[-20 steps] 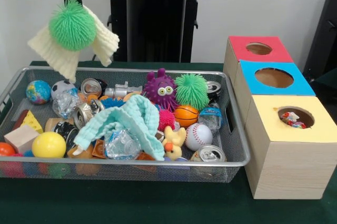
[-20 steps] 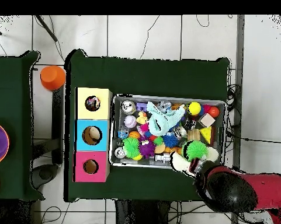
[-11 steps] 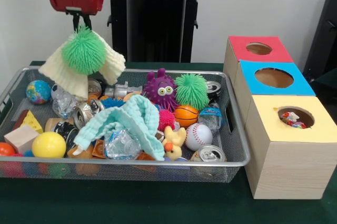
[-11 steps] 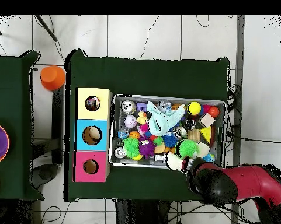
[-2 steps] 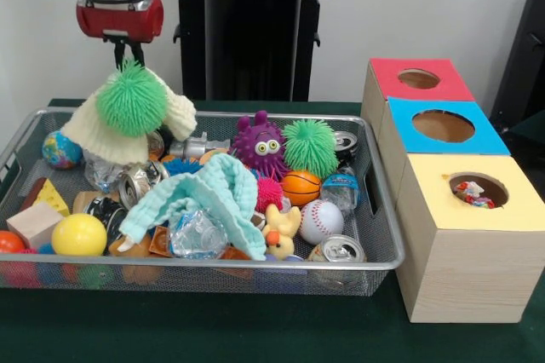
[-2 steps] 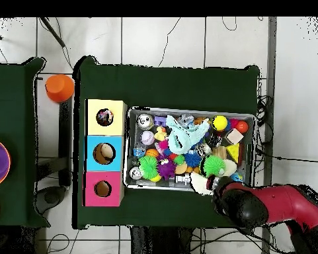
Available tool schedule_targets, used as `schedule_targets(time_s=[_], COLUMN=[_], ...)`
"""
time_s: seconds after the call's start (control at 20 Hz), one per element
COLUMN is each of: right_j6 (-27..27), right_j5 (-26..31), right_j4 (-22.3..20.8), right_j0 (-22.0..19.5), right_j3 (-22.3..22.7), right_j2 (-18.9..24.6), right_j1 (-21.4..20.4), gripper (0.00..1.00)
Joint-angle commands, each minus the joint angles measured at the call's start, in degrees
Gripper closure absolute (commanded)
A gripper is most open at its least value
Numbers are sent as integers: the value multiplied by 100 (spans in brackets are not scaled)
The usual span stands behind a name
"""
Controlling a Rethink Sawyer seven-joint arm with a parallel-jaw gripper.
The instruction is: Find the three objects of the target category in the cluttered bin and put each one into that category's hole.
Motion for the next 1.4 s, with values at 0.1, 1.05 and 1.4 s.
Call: schedule_targets(time_s=[0.1,1.05,1.4], right_j6=[-272,872,-162], right_j5=[-285,-4643,-5977], right_j4=[-303,-1014,88], right_j0=[143,2493,2819], right_j3=[-587,-3588,-3807], right_j2=[-353,-3626,-4109], right_j1=[183,3016,3663], gripper=[100,100,0])
